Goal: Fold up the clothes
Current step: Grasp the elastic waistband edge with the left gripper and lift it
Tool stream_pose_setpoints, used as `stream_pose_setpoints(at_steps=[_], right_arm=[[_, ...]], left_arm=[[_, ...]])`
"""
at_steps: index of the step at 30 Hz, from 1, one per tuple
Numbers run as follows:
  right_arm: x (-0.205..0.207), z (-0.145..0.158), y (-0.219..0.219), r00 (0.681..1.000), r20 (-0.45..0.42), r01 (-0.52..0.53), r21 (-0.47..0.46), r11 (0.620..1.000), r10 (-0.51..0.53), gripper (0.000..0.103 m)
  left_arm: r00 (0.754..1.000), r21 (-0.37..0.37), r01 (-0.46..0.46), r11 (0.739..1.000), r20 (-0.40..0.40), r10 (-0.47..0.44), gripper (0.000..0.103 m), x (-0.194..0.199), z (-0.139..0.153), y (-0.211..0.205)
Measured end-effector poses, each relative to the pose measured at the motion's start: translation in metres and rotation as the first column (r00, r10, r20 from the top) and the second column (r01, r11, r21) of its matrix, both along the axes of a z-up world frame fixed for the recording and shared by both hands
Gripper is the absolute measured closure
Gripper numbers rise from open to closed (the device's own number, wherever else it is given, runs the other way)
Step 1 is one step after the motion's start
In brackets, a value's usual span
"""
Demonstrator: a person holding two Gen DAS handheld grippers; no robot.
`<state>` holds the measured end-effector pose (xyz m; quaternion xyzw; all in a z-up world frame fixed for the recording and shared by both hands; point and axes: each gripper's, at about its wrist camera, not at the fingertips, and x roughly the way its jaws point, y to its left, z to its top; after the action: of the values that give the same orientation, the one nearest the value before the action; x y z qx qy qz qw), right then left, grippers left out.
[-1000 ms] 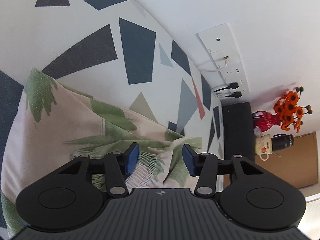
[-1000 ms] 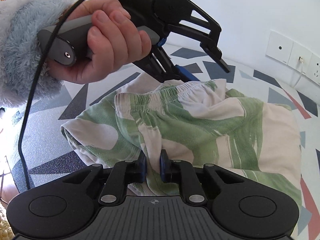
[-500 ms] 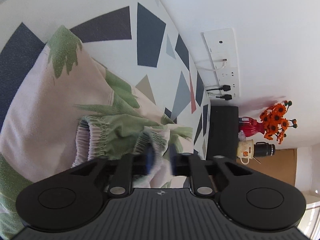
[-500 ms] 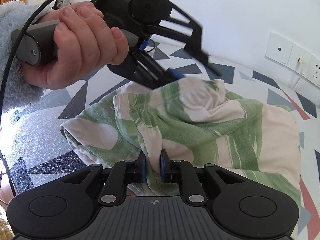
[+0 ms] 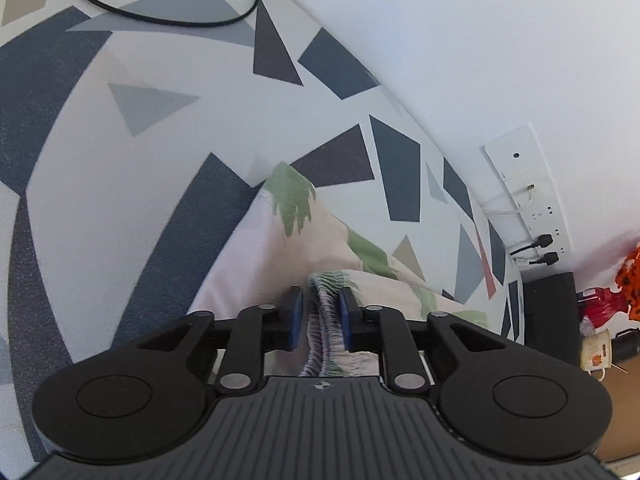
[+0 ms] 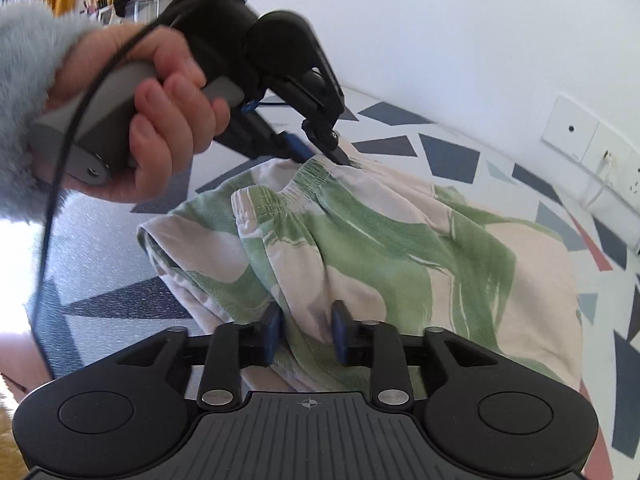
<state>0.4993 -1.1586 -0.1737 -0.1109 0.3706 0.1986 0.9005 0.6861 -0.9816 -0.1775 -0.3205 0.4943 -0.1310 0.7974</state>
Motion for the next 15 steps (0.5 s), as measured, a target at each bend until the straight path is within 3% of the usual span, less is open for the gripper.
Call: stream_pose_setpoints(at_steps=[2, 5, 8, 11, 13, 14, 15], right_arm=[[-0.011, 0.015, -0.018, 0.999, 0.024, 0.025, 0.033, 0.999, -0.025, 0.069], [-0.029, 0.031, -0.056, 0.991, 0.049, 0.120, 0.041, 0.992, -0.122, 0.066], [-0.037, 0.032, -0.097, 0.974, 0.019, 0.224, 0.023, 0.974, -0.225, 0.065], [-0.036, 0.019, -0.123, 0.966, -0.045, 0.257, 0.036, 0.966, -0.255, 0.067], [-0.037, 0.012, -0.123, 0.972, -0.054, 0.230, 0.010, 0.973, -0.229, 0.079], [-0.039, 0.010, -0.120, 0.976, -0.055, 0.210, -0.021, 0.977, -0.211, 0.092], [-0.041, 0.010, -0.118, 0.979, -0.054, 0.193, -0.039, 0.980, -0.195, 0.098]], left_arm=[[0.999, 0.045, 0.023, 0.999, 0.036, -0.025, 0.066, -0.004, 0.010, 0.001], [0.989, 0.124, 0.067, 0.990, 0.122, -0.083, 0.063, -0.016, 0.030, -0.002], [0.951, 0.232, 0.183, 0.955, 0.205, -0.232, 0.062, -0.033, 0.051, -0.021], [0.907, 0.279, 0.320, 0.905, 0.186, -0.378, 0.060, -0.042, 0.050, -0.046], [0.894, 0.327, 0.367, 0.871, 0.135, -0.427, 0.060, -0.045, 0.039, -0.061], [0.895, 0.344, 0.372, 0.862, 0.114, -0.432, 0.061, -0.044, 0.033, -0.065], [0.896, 0.359, 0.377, 0.854, 0.095, -0.435, 0.061, -0.044, 0.028, -0.068]])
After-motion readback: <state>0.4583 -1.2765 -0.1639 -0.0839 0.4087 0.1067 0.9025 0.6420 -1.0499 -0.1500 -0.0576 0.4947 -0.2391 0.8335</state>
